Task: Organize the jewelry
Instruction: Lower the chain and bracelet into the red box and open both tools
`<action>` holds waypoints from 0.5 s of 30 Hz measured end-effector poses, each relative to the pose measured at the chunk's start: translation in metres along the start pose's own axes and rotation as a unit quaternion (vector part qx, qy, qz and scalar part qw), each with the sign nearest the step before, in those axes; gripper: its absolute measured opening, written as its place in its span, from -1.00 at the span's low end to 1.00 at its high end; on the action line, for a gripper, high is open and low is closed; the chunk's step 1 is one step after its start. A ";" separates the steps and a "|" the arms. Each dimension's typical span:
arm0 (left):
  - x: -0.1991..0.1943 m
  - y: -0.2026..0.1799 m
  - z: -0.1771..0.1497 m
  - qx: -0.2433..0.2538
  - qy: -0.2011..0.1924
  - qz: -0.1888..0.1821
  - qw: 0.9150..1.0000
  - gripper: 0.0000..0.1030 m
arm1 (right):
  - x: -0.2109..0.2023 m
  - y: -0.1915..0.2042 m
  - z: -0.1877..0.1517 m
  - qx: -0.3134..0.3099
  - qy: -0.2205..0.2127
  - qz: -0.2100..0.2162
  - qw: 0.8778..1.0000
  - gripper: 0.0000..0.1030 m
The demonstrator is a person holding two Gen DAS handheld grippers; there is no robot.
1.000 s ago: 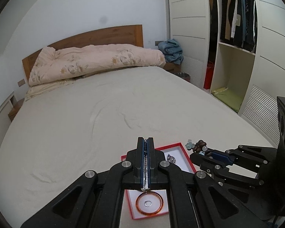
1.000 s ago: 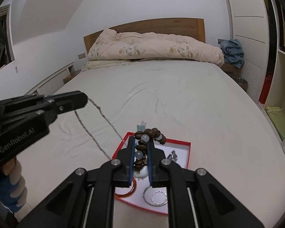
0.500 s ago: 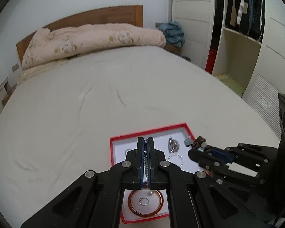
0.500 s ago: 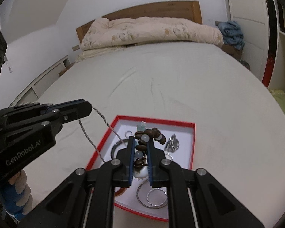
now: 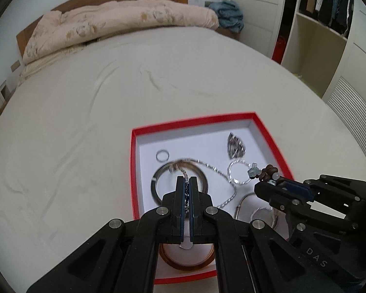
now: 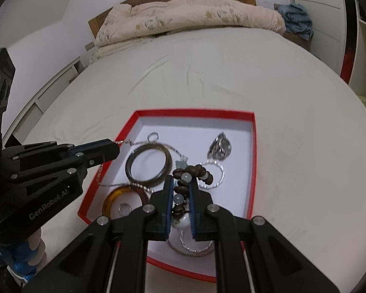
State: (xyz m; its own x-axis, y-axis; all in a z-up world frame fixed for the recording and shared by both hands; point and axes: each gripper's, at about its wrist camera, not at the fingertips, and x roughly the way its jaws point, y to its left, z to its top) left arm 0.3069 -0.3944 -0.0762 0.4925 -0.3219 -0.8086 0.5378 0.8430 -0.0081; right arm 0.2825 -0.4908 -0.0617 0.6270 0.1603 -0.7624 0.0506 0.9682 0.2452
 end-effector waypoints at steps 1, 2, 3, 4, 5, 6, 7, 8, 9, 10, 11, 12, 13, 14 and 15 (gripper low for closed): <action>0.003 0.000 -0.002 0.000 0.004 0.000 1.000 -0.95 | 0.003 -0.001 -0.003 0.002 0.005 0.000 1.000 -0.79; 0.006 0.000 -0.005 0.000 0.009 0.001 1.000 -0.95 | 0.005 -0.003 -0.005 0.004 0.009 0.000 1.000 -0.79; 0.008 0.001 -0.007 -0.001 0.013 0.001 1.000 -0.95 | 0.007 -0.004 -0.007 0.007 0.014 0.001 1.000 -0.79; 0.011 0.001 -0.010 -0.003 0.018 0.002 1.000 -0.95 | 0.009 -0.006 -0.010 0.009 0.019 0.001 1.000 -0.79; 0.013 0.001 -0.010 -0.003 0.021 0.002 1.000 -0.95 | 0.011 -0.007 -0.012 0.010 0.022 0.000 1.000 -0.79; 0.015 0.002 -0.012 -0.004 0.025 0.003 1.000 -0.95 | 0.013 -0.008 -0.014 0.011 0.028 -0.002 1.000 -0.77; 0.017 0.002 -0.014 -0.005 0.029 0.004 1.000 -0.95 | 0.014 -0.008 -0.016 0.012 0.033 -0.003 0.999 -0.75; 0.019 0.003 -0.015 -0.007 0.031 0.005 0.999 -0.95 | 0.016 -0.009 -0.018 0.014 0.038 -0.006 0.999 -0.74; 0.020 0.004 -0.017 -0.008 0.034 0.007 0.999 -0.95 | 0.018 -0.009 -0.019 0.015 0.041 -0.007 0.999 -0.74; 0.022 0.005 -0.019 -0.010 0.036 0.009 0.999 -0.95 | 0.019 -0.009 -0.020 0.016 0.044 -0.008 0.999 -0.75; 0.022 0.005 -0.020 -0.010 0.037 0.009 0.999 -0.95 | 0.019 -0.009 -0.022 0.017 0.047 -0.008 0.999 -0.75; 0.022 0.005 -0.022 -0.010 0.039 0.010 0.999 -0.95 | 0.020 -0.009 -0.023 0.016 0.050 -0.010 0.999 -0.75; 0.023 0.005 -0.023 -0.010 0.041 0.010 0.999 -0.95 | 0.020 -0.009 -0.024 0.016 0.053 -0.012 0.998 -0.75; 0.024 0.006 -0.024 -0.010 0.043 0.010 0.999 -0.94 | 0.020 -0.009 -0.025 0.016 0.055 -0.014 0.998 -0.75; 0.025 0.006 -0.025 -0.011 0.045 0.009 0.999 -0.94 | 0.021 -0.009 -0.026 0.017 0.058 -0.016 0.998 -0.75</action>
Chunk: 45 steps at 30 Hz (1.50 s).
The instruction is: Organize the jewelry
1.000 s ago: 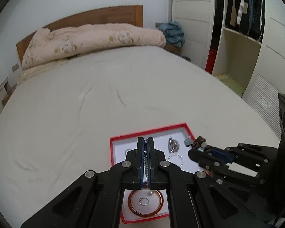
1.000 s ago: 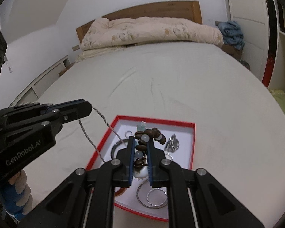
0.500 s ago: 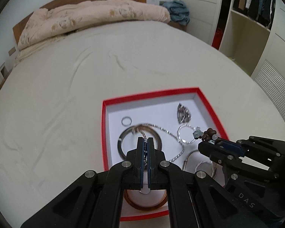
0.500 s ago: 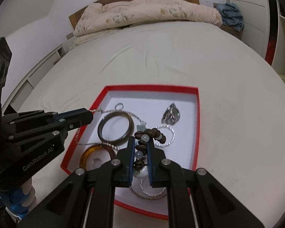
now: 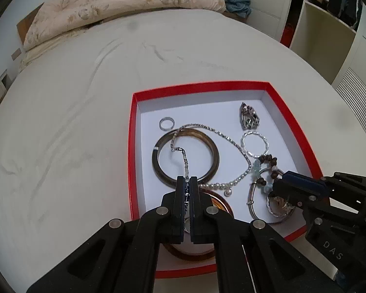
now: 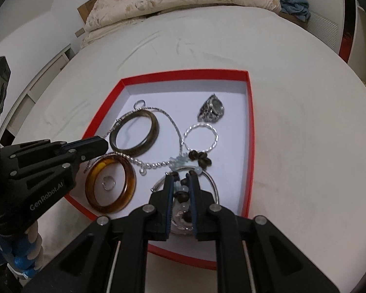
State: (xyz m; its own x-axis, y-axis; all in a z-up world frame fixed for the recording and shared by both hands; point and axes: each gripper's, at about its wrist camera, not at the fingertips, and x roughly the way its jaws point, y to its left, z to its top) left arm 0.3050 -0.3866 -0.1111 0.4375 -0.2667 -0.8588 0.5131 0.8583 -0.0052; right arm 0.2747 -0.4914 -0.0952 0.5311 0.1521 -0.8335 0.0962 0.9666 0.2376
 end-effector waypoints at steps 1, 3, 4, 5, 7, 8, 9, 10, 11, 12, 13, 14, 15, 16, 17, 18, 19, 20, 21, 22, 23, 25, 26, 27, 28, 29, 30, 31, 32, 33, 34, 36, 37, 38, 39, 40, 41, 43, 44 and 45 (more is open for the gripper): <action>0.001 0.001 -0.001 -0.001 0.003 -0.001 1.000 -0.93 | 0.000 0.000 -0.001 0.001 0.002 -0.001 1.000 -0.75; 0.003 0.000 0.001 -0.003 0.005 -0.001 1.000 -0.81 | -0.001 -0.001 -0.003 0.002 0.007 -0.004 1.000 -0.71; 0.002 0.000 0.000 -0.003 0.005 -0.002 1.000 -0.78 | -0.001 -0.001 -0.004 0.003 0.008 -0.005 1.000 -0.69; 0.001 0.000 -0.001 -0.003 0.005 -0.001 1.000 -0.70 | -0.002 -0.001 -0.005 0.003 0.009 -0.007 1.000 -0.67; -0.002 0.001 -0.003 -0.002 0.006 -0.001 1.000 -0.55 | -0.005 -0.001 -0.007 0.005 0.010 -0.010 1.000 -0.60; -0.002 0.001 -0.003 -0.003 0.006 -0.001 1.000 -0.44 | -0.006 -0.001 -0.008 0.006 0.010 -0.011 1.000 -0.57; -0.003 0.001 -0.003 -0.003 0.006 0.000 1.000 -0.36 | -0.007 -0.001 -0.008 0.007 0.010 -0.013 1.000 -0.49; -0.003 0.001 -0.003 -0.003 0.006 0.000 1.000 -0.34 | -0.010 -0.001 -0.009 0.008 0.009 -0.015 1.000 -0.45; -0.004 0.000 -0.003 -0.003 0.006 0.001 1.000 -0.31 | -0.011 -0.001 -0.010 0.009 0.008 -0.016 1.000 -0.44; -0.004 0.001 -0.003 -0.003 0.006 0.001 1.000 -0.27 | -0.013 -0.001 -0.010 0.010 0.007 -0.017 1.000 -0.43; -0.005 0.001 -0.004 -0.003 0.006 0.001 1.000 -0.25 | -0.015 -0.001 -0.011 0.010 0.006 -0.019 1.000 -0.41; -0.005 0.002 -0.005 -0.003 0.007 0.002 1.000 -0.21 | -0.017 0.000 -0.011 0.011 0.005 -0.019 1.000 -0.41; -0.006 0.002 -0.005 -0.002 0.007 0.002 1.000 -0.18 | -0.020 0.000 -0.012 0.011 0.004 -0.020 1.000 -0.39; -0.007 0.003 -0.006 -0.002 0.007 0.002 1.000 -0.17 | -0.022 0.000 -0.012 0.011 0.003 -0.021 1.000 -0.37; -0.008 0.004 -0.006 -0.003 0.007 0.002 1.000 -0.15 | -0.024 0.000 -0.012 0.011 0.001 -0.022 1.000 -0.37; -0.008 0.004 -0.006 -0.003 0.007 0.003 1.000 -0.12 | -0.027 0.000 -0.012 0.011 -0.001 -0.024 1.000 -0.35; -0.010 0.004 -0.007 -0.003 0.006 0.003 1.000 -0.11 | -0.029 0.000 -0.012 0.011 -0.002 -0.025 1.000 -0.34; -0.010 0.005 -0.007 -0.003 0.005 0.003 1.000 -0.08 | -0.031 0.001 -0.012 0.011 -0.003 -0.026 1.000 -0.33; -0.011 0.005 -0.007 -0.002 0.004 0.004 1.000 -0.07 | -0.033 0.001 -0.012 0.012 -0.004 -0.028 1.000 -0.31; -0.013 0.005 -0.007 -0.002 0.002 0.004 1.000 -0.07 | -0.035 0.001 -0.012 0.012 -0.005 -0.028 1.000 -0.29; -0.015 0.006 -0.008 -0.002 0.001 0.004 1.000 -0.04 | -0.038 0.001 -0.013 0.012 -0.007 -0.031 0.999 -0.27; -0.021 0.008 -0.008 -0.004 -0.003 0.003 1.000 0.04 | -0.043 0.002 -0.013 0.013 -0.010 -0.033 0.999 -0.20; -0.023 0.008 -0.009 -0.003 -0.005 0.002 1.000 0.08 | -0.046 0.003 -0.014 0.013 -0.011 -0.034 0.999 -0.19; -0.027 0.008 -0.009 -0.003 -0.008 0.002 1.000 0.13 | -0.048 0.003 -0.014 0.013 -0.013 -0.035 0.999 -0.17; -0.031 0.008 -0.010 -0.002 -0.011 0.003 1.000 0.16 | -0.052 0.005 -0.014 0.013 -0.016 -0.037 0.999 -0.15; -0.035 0.008 -0.010 -0.003 -0.015 0.004 1.000 0.22 | -0.055 0.006 -0.014 0.013 -0.018 -0.039 0.999 -0.14; -0.039 0.008 -0.010 -0.003 -0.018 0.005 1.000 0.29 | -0.058 0.008 -0.014 0.013 -0.020 -0.040 0.999 -0.12; -0.044 0.009 -0.011 -0.003 -0.022 0.005 1.000 0.33 | -0.062 0.009 -0.015 0.013 -0.022 -0.043 0.999 -0.11; -0.050 0.009 -0.012 -0.003 -0.028 0.006 1.000 0.39 | -0.068 0.012 -0.015 0.013 -0.026 -0.045 0.999 -0.11; -0.056 0.010 -0.014 -0.004 -0.032 0.007 0.999 0.46 | -0.074 0.014 -0.016 0.014 -0.031 -0.045 0.998 -0.11; -0.062 0.011 -0.016 -0.005 -0.037 0.008 0.999 0.50 | -0.077 0.016 -0.015 0.015 -0.034 -0.045 0.998 -0.11; -0.075 0.016 -0.021 -0.011 -0.043 0.011 0.999 0.55 | -0.088 0.022 -0.016 0.015 -0.042 -0.047 0.998 -0.10; -0.084 0.020 -0.025 -0.015 -0.046 0.011 0.999 0.56 | -0.094 0.026 -0.017 0.014 -0.046 -0.048 0.998 -0.10; -0.090 0.021 -0.027 -0.018 -0.047 0.011 0.999 0.56 | -0.102 0.031 -0.019 0.013 -0.050 -0.048 0.998 -0.10; -0.098 0.023 -0.032 -0.021 -0.049 0.012 0.998 0.56 | -0.106 0.034 -0.020 0.012 -0.053 -0.047 0.997 -0.10; -0.105 0.025 -0.035 -0.022 -0.052 0.013 0.998 0.56 | -0.112 0.039 -0.023 0.012 -0.056 -0.047 0.997 -0.10; -0.114 0.027 -0.040 -0.023 -0.057 0.015 0.998 0.56 | -0.119 0.045 -0.026 0.010 -0.059 -0.046 0.997 -0.10; -0.128 0.031 -0.048 -0.024 -0.063 0.020 0.998 0.56 | -0.130 0.056 -0.032 0.007 -0.065 -0.045 0.997 -0.10; -0.137 0.034 -0.054 -0.024 -0.066 0.023 0.997 0.56 | -0.135 0.061 -0.035 0.005 -0.067 -0.044 0.997 -0.10; -0.144 0.036 -0.059 -0.024 -0.068 0.025 0.997 0.56 | -0.141 0.067 -0.039 0.003 -0.069 -0.043 0.997 -0.10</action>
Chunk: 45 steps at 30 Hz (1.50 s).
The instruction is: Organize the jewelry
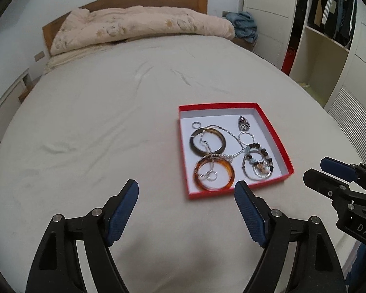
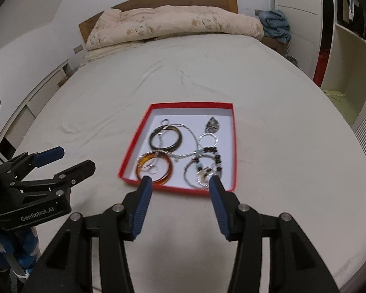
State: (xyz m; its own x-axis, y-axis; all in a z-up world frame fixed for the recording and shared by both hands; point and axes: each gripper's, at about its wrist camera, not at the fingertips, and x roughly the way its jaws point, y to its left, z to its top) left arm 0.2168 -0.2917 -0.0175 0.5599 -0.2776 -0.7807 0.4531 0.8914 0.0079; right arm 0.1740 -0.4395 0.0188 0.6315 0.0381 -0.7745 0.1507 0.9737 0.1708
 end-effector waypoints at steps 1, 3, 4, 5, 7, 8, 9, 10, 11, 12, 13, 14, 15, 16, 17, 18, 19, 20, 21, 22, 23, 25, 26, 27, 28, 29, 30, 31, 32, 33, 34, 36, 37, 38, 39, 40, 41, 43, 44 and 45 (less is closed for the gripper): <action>-0.008 0.003 -0.004 0.000 -0.002 0.003 1.000 0.56 | -0.007 0.006 -0.003 -0.002 -0.003 0.001 1.000 -0.10; -0.024 0.008 -0.012 0.001 -0.005 0.008 1.000 0.56 | -0.017 0.015 -0.008 -0.007 -0.007 0.004 1.000 -0.10; -0.032 0.010 -0.016 0.002 -0.007 0.012 1.000 0.56 | -0.026 0.023 -0.011 -0.011 -0.009 0.005 1.000 -0.10; -0.041 0.013 -0.021 0.003 -0.009 0.014 1.000 0.56 | -0.031 0.028 -0.014 -0.013 -0.012 0.006 1.000 -0.10; -0.057 0.018 -0.029 0.004 -0.015 0.019 1.000 0.56 | -0.045 0.040 -0.020 -0.020 -0.019 0.009 1.000 -0.10; -0.066 0.021 -0.035 0.003 -0.018 0.021 1.000 0.56 | -0.051 0.045 -0.023 -0.022 -0.021 0.010 0.999 -0.10; -0.074 0.024 -0.039 0.002 -0.021 0.022 1.000 0.56 | -0.058 0.051 -0.026 -0.025 -0.025 0.010 0.999 -0.09; -0.081 0.027 -0.043 0.000 -0.024 0.023 0.999 0.57 | -0.062 0.056 -0.029 -0.027 -0.027 0.010 0.999 -0.09; -0.089 0.029 -0.049 -0.001 -0.027 0.025 0.999 0.58 | -0.070 0.062 -0.033 -0.031 -0.032 0.010 0.999 -0.09; -0.098 0.030 -0.054 -0.001 -0.031 0.029 0.999 0.59 | -0.074 0.067 -0.036 -0.033 -0.035 0.010 0.999 -0.09; -0.104 0.032 -0.057 -0.002 -0.035 0.032 0.999 0.59 | -0.080 0.071 -0.039 -0.034 -0.038 0.009 0.999 -0.04; -0.112 0.035 -0.061 -0.004 -0.040 0.035 0.999 0.61 | -0.086 0.076 -0.042 -0.036 -0.041 0.009 0.998 0.00; -0.119 0.037 -0.066 -0.007 -0.044 0.037 0.998 0.63 | -0.092 0.081 -0.046 -0.039 -0.045 0.008 0.998 0.06; -0.127 0.041 -0.071 -0.011 -0.048 0.037 0.998 0.64 | -0.098 0.086 -0.050 -0.041 -0.048 0.007 0.998 0.07; -0.133 0.043 -0.074 -0.014 -0.052 0.037 0.998 0.66 | -0.101 0.089 -0.053 -0.043 -0.051 0.005 0.998 0.07; -0.140 0.046 -0.078 -0.016 -0.056 0.038 0.998 0.68 | -0.107 0.094 -0.057 -0.045 -0.054 0.003 0.998 0.08; -0.148 0.049 -0.082 -0.019 -0.062 0.040 0.997 0.69 | -0.112 0.098 -0.061 -0.047 -0.056 0.002 0.997 0.09; -0.153 0.050 -0.085 -0.022 -0.066 0.042 0.997 0.70 | -0.115 0.101 -0.063 -0.048 -0.057 0.001 0.997 0.09; -0.158 0.053 -0.087 -0.025 -0.070 0.042 0.996 0.70 | -0.119 0.105 -0.066 -0.050 -0.060 0.000 0.997 0.09; -0.164 0.055 -0.091 -0.029 -0.074 0.042 0.996 0.71 | -0.123 0.109 -0.069 -0.052 -0.063 -0.001 0.997 0.10; -0.171 0.057 -0.094 -0.032 -0.078 0.043 0.996 0.71 | -0.126 0.112 -0.071 -0.053 -0.066 -0.002 0.996 0.10; -0.181 0.060 -0.099 -0.036 -0.087 0.046 0.994 0.72 | -0.134 0.119 -0.076 -0.055 -0.074 -0.002 0.996 0.11; -0.187 0.062 -0.102 -0.039 -0.091 0.049 0.994 0.72 | -0.137 0.121 -0.078 -0.056 -0.077 -0.003 0.995 0.11; -0.192 0.063 -0.106 -0.042 -0.095 0.053 0.993 0.72 | -0.140 0.123 -0.080 -0.058 -0.082 -0.005 0.995 0.12; -0.195 0.064 -0.108 -0.044 -0.098 0.057 0.993 0.72 | -0.143 0.125 -0.083 -0.058 -0.086 -0.005 0.995 0.13; -0.201 0.065 -0.111 -0.045 -0.103 0.063 0.992 0.72 | -0.145 0.127 -0.085 -0.057 -0.090 -0.006 0.994 0.14; -0.204 0.066 -0.113 -0.047 -0.106 0.066 0.991 0.72 | -0.149 0.128 -0.088 -0.055 -0.096 -0.008 0.994 0.16; -0.210 0.068 -0.116 -0.050 -0.112 0.070 0.990 0.72 | -0.151 0.129 -0.091 -0.053 -0.101 -0.010 0.993 0.18; -0.214 0.069 -0.119 -0.052 -0.116 0.074 0.989 0.72 | -0.154 0.130 -0.093 -0.051 -0.106 -0.011 0.993 0.19; -0.218 0.069 -0.121 -0.053 -0.121 0.078 0.988 0.73 | -0.156 0.131 -0.095 -0.050 -0.110 -0.013 0.993 0.20; -0.224 0.071 -0.124 -0.055 -0.128 0.083 0.987 0.73 | -0.159 0.133 -0.097 -0.049 -0.115 -0.015 0.992 0.20; -0.231 0.072 -0.128 -0.059 -0.136 0.092 0.985 0.75 | -0.164 0.136 -0.101 -0.048 -0.125 -0.020 0.991 0.21; -0.235 0.073 -0.130 -0.061 -0.142 0.096 0.983 0.75 | -0.166 0.138 -0.103 -0.049 -0.130 -0.023 0.990 0.22; -0.238 0.073 -0.132 -0.063 -0.146 0.099 0.982 0.76 | -0.168 0.139 -0.104 -0.051 -0.134 -0.025 0.989 0.22; -0.241 0.074 -0.134 -0.064 -0.150 0.102 0.981 0.77 | -0.170 0.141 -0.105 -0.053 -0.138 -0.028 0.989 0.23; -0.244 0.075 -0.135 -0.067 -0.154 0.102 0.981 0.78 | -0.173 0.143 -0.107 -0.057 -0.144 -0.033 0.987 0.23; -0.245 0.074 -0.136 -0.069 -0.156 0.104 0.980 0.78 | -0.175 0.145 -0.108 -0.059 -0.146 -0.034 0.987 0.24; -0.249 0.073 -0.140 -0.070 -0.162 0.106 0.979 0.79 | -0.179 0.149 -0.110 -0.063 -0.151 -0.036 0.986 0.26; -0.251 0.073 -0.142 -0.069 -0.164 0.106 0.978 0.79 | -0.180 0.150 -0.110 -0.065 -0.154 -0.035 0.985 0.27; -0.252 0.073 -0.143 -0.069 -0.164 0.107 0.978 0.79 | -0.182 0.151 -0.111 -0.067 -0.156 -0.035 0.985 0.28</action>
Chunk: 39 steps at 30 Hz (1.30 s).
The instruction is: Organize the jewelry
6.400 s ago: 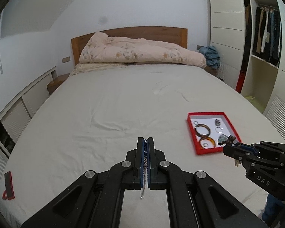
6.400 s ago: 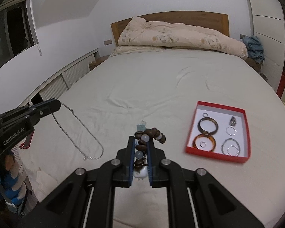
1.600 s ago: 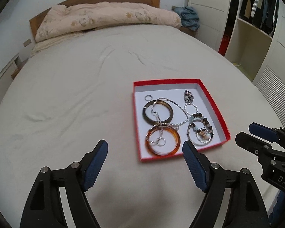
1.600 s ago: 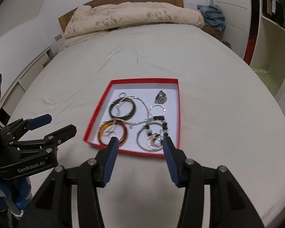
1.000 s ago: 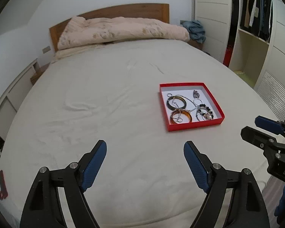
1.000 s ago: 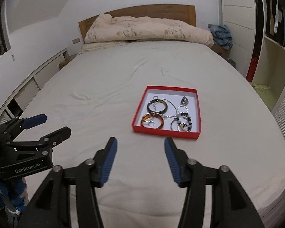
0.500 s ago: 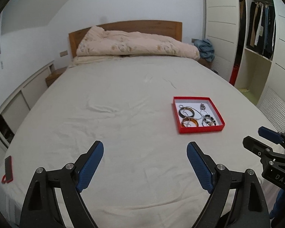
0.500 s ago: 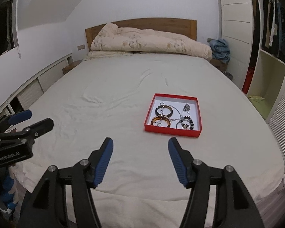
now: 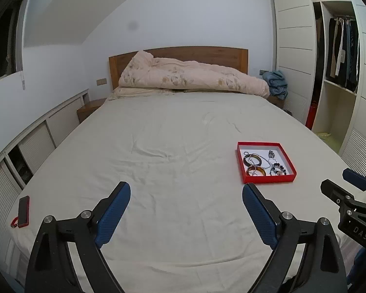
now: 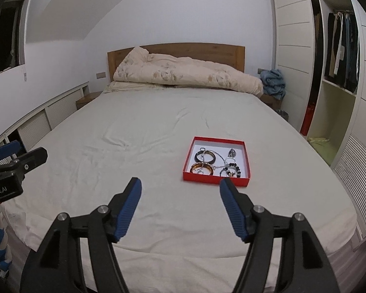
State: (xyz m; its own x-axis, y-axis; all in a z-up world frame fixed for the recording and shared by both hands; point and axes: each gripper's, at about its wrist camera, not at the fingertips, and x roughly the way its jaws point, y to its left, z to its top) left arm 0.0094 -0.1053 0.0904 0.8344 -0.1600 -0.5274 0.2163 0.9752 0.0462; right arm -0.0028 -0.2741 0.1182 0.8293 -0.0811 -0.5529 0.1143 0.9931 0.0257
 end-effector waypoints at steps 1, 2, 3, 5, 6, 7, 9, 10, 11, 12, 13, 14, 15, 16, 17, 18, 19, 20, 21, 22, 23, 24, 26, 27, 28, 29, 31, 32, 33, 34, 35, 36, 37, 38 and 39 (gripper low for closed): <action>-0.001 0.000 -0.001 0.000 -0.001 0.000 1.000 0.79 | -0.001 0.000 0.000 -0.002 -0.001 0.000 1.000 0.29; -0.003 0.000 -0.002 0.001 -0.002 -0.001 1.000 0.79 | -0.001 0.000 0.000 -0.003 -0.002 0.000 1.000 0.29; -0.004 0.000 -0.002 0.000 -0.004 -0.001 1.000 0.79 | -0.002 0.001 0.000 -0.004 -0.003 0.000 1.000 0.30; -0.007 0.000 -0.004 0.000 -0.007 -0.002 1.000 0.79 | -0.004 0.003 -0.001 -0.005 -0.005 0.001 1.000 0.31; -0.007 -0.001 -0.005 0.001 -0.008 -0.003 1.000 0.79 | -0.005 0.004 -0.001 -0.006 -0.006 0.001 1.000 0.31; -0.008 -0.002 -0.005 0.002 -0.010 -0.003 1.000 0.79 | -0.006 0.005 -0.001 -0.007 -0.007 0.001 1.000 0.31; -0.009 -0.004 -0.006 0.003 -0.011 -0.005 1.000 0.80 | -0.007 0.006 -0.002 -0.010 -0.009 -0.001 1.000 0.31; -0.010 -0.005 -0.007 0.005 -0.012 -0.006 1.000 0.80 | -0.007 0.006 -0.002 -0.010 -0.009 -0.002 1.000 0.31; -0.010 -0.007 -0.007 0.005 -0.012 -0.006 1.000 0.80 | -0.008 0.006 -0.003 -0.010 -0.010 -0.002 1.000 0.31; -0.011 -0.008 -0.008 0.006 -0.013 -0.006 1.000 0.81 | -0.009 0.006 -0.002 -0.010 -0.011 -0.003 1.000 0.31; -0.011 -0.009 -0.008 0.007 -0.013 -0.007 1.000 0.81 | -0.009 0.006 -0.003 -0.010 -0.012 -0.003 1.000 0.31; -0.011 -0.010 -0.008 0.008 -0.012 -0.007 1.000 0.81 | -0.010 0.005 -0.003 -0.008 -0.014 -0.002 1.000 0.32; -0.010 -0.010 -0.008 0.008 -0.012 -0.007 1.000 0.81 | -0.011 0.005 -0.004 -0.007 -0.014 -0.002 1.000 0.32; -0.011 -0.010 -0.008 0.008 -0.012 -0.007 1.000 0.81 | -0.012 0.004 -0.004 -0.007 -0.014 -0.002 1.000 0.32; -0.011 -0.009 -0.008 0.007 -0.012 -0.007 1.000 0.81 | -0.012 0.004 -0.004 -0.006 -0.015 -0.002 1.000 0.32; -0.011 -0.009 -0.008 0.007 -0.012 -0.008 1.000 0.81 | -0.012 0.003 -0.004 -0.006 -0.015 -0.002 1.000 0.32; -0.011 -0.009 -0.008 0.006 -0.013 -0.008 1.000 0.81 | -0.012 0.003 -0.004 -0.005 -0.015 -0.002 1.000 0.32; -0.010 -0.010 -0.008 0.006 -0.013 -0.008 1.000 0.81 | -0.013 0.003 -0.004 -0.004 -0.015 -0.001 1.000 0.32; -0.010 -0.011 -0.008 0.005 -0.013 -0.009 1.000 0.81 | -0.013 0.002 -0.005 -0.004 -0.015 -0.001 1.000 0.32; -0.010 -0.012 -0.008 0.005 -0.013 -0.009 1.000 0.81 | -0.013 0.001 -0.005 -0.003 -0.016 -0.001 1.000 0.32; -0.010 -0.013 -0.008 0.005 -0.013 -0.010 1.000 0.81 | -0.014 0.001 -0.005 -0.003 -0.017 -0.002 1.000 0.32; -0.010 -0.013 -0.008 0.005 -0.013 -0.010 1.000 0.81 | -0.014 0.001 -0.005 -0.003 -0.017 -0.002 1.000 0.32; -0.011 -0.013 -0.009 0.005 -0.012 -0.011 1.000 0.81 | -0.014 0.001 -0.006 -0.003 -0.017 -0.002 1.000 0.32; -0.010 -0.014 -0.009 0.005 -0.012 -0.011 1.000 0.81 | -0.014 0.000 -0.006 -0.003 -0.016 -0.002 1.000 0.32; -0.010 -0.014 -0.010 0.006 -0.012 -0.012 1.000 0.81 | -0.014 0.001 -0.005 -0.003 -0.017 -0.002 1.000 0.32; -0.009 -0.015 -0.010 0.005 -0.011 -0.012 1.000 0.81 | -0.014 0.001 -0.006 -0.003 -0.017 -0.003 1.000 0.32; -0.009 -0.015 -0.011 0.005 -0.010 -0.013 1.000 0.81 | -0.014 0.000 -0.006 -0.003 -0.016 -0.003 1.000 0.32; -0.008 -0.016 -0.011 0.004 -0.009 -0.013 1.000 0.81 | -0.013 0.000 -0.006 -0.003 -0.016 -0.003 1.000 0.32; -0.008 -0.016 -0.011 0.003 -0.009 -0.013 1.000 0.81 | -0.013 0.000 -0.007 -0.003 -0.015 -0.003 1.000 0.32; -0.008 -0.016 -0.011 0.003 -0.009 -0.013 1.000 0.81 | -0.012 -0.001 -0.008 -0.003 -0.014 -0.003 1.000 0.32; -0.007 -0.016 -0.011 0.003 -0.008 -0.013 1.000 0.81 | -0.012 -0.002 -0.008 -0.003 -0.013 -0.003 1.000 0.32; -0.007 -0.016 -0.012 0.003 -0.008 -0.013 1.000 0.81 | -0.012 -0.002 -0.009 -0.003 -0.012 -0.004 1.000 0.32; -0.006 -0.017 -0.012 0.003 -0.007 -0.014 1.000 0.81 | -0.011 -0.002 -0.009 -0.003 -0.012 -0.004 1.000 0.32; -0.006 -0.017 -0.013 0.003 -0.006 -0.014 1.000 0.81 | -0.011 -0.002 -0.008 -0.003 -0.012 -0.004 1.000 0.32; -0.006 -0.017 -0.013 0.003 -0.006 -0.014 1.000 0.81 | -0.011 -0.003 -0.009 -0.003 -0.011 -0.004 1.000 0.32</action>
State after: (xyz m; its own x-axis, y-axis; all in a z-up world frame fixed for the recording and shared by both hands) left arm -0.0062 -0.1184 0.0817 0.8335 -0.1896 -0.5189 0.2429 0.9694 0.0360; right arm -0.0173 -0.2751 0.1169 0.8403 -0.0908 -0.5345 0.1177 0.9929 0.0162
